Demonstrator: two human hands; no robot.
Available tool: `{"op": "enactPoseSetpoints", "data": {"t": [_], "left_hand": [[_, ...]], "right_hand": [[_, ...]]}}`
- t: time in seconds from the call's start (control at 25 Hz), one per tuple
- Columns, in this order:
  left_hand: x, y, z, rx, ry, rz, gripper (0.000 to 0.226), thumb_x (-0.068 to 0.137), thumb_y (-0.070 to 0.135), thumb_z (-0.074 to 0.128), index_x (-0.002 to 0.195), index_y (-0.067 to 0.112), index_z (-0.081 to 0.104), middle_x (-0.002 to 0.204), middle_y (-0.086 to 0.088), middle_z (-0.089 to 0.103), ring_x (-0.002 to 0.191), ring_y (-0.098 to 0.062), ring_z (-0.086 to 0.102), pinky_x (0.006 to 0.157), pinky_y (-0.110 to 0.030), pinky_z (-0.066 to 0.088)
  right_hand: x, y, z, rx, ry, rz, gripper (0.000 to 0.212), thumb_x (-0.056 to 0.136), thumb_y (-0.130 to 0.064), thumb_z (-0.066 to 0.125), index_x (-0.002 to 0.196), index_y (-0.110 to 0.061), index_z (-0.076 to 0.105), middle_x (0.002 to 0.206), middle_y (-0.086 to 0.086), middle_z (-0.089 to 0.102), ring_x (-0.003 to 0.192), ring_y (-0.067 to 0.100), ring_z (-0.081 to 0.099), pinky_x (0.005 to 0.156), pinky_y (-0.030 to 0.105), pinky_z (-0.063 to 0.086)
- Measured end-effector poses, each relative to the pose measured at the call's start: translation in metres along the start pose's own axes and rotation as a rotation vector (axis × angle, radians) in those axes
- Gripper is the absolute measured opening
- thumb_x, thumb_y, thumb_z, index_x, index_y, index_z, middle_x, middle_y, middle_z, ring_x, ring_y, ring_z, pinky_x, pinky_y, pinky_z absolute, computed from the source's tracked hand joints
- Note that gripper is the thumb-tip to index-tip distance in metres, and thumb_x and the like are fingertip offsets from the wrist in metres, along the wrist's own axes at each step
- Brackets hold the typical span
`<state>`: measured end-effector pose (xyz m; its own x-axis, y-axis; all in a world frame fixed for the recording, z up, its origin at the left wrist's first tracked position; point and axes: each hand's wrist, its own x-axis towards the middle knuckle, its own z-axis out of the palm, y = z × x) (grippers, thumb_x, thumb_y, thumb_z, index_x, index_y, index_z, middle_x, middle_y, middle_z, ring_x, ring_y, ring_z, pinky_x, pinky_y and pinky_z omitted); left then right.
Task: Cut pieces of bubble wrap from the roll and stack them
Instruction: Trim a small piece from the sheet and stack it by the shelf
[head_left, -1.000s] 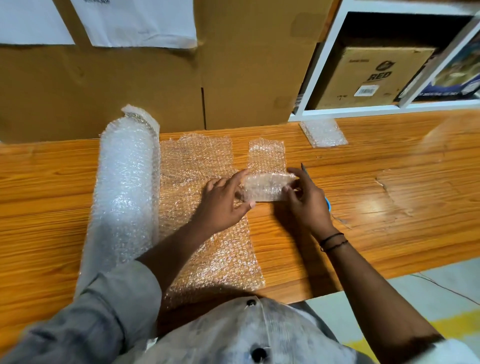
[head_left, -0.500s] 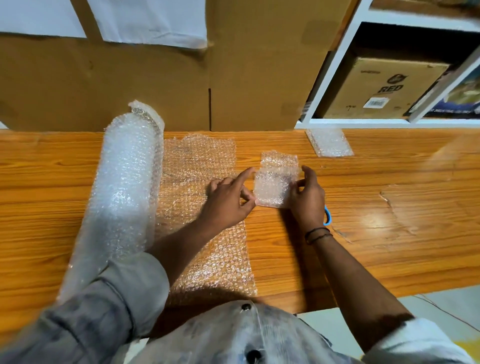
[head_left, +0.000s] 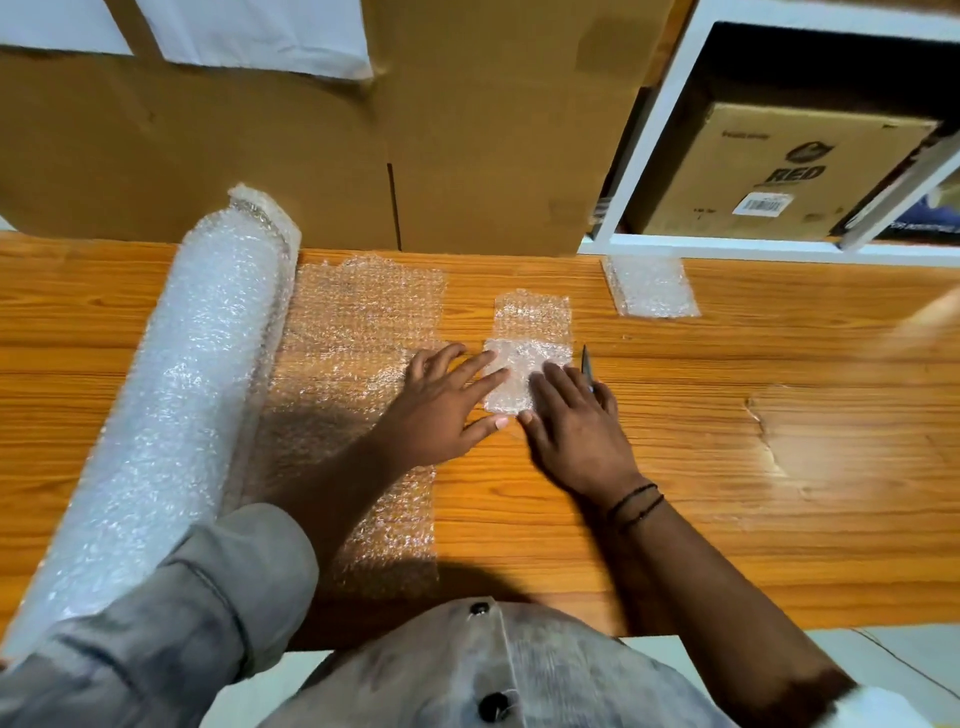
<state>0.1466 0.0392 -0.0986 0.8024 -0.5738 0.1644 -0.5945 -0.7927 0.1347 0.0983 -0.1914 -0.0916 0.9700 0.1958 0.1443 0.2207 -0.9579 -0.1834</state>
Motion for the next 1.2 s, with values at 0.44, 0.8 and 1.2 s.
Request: {"op": "enactPoseSetpoints", "data": {"t": [0.44, 0.8, 1.2], "left_hand": [[0.004, -0.012, -0.017, -0.131, 0.101, -0.010, 0.041, 0.102, 0.054, 0.044, 0.127, 0.033, 0.070, 0.135, 0.014, 0.064, 0.136, -0.023, 0.045, 0.107, -0.053, 0.026], [0.002, -0.014, -0.035, -0.595, 0.034, -0.224, 0.069, 0.095, 0.075, 0.036, 0.156, 0.041, 0.038, 0.143, 0.004, 0.059, 0.144, -0.011, 0.038, 0.117, -0.043, 0.012], [0.048, 0.000, -0.004, -0.621, 0.181, -0.358, 0.088, 0.095, 0.052, 0.066, 0.163, 0.027, 0.018, 0.099, 0.016, 0.070, 0.112, -0.015, 0.062, 0.117, -0.053, 0.027]], "right_hand": [[0.003, 0.016, -0.018, 0.224, -0.071, -0.097, 0.072, 0.083, -0.032, 0.055, 0.153, -0.016, 0.046, 0.156, 0.004, 0.051, 0.152, 0.021, 0.035, 0.126, 0.044, 0.013], [0.032, 0.006, -0.030, 0.730, 0.205, 0.260, 0.023, 0.097, -0.023, 0.073, 0.119, -0.019, 0.069, 0.079, -0.007, 0.072, 0.069, -0.005, 0.065, 0.068, 0.026, 0.052], [0.060, 0.016, -0.026, 0.815, 0.377, 0.624, 0.035, 0.099, -0.020, 0.065, 0.134, -0.017, 0.060, 0.075, -0.008, 0.064, 0.065, 0.015, 0.063, 0.062, 0.038, 0.056]]}}
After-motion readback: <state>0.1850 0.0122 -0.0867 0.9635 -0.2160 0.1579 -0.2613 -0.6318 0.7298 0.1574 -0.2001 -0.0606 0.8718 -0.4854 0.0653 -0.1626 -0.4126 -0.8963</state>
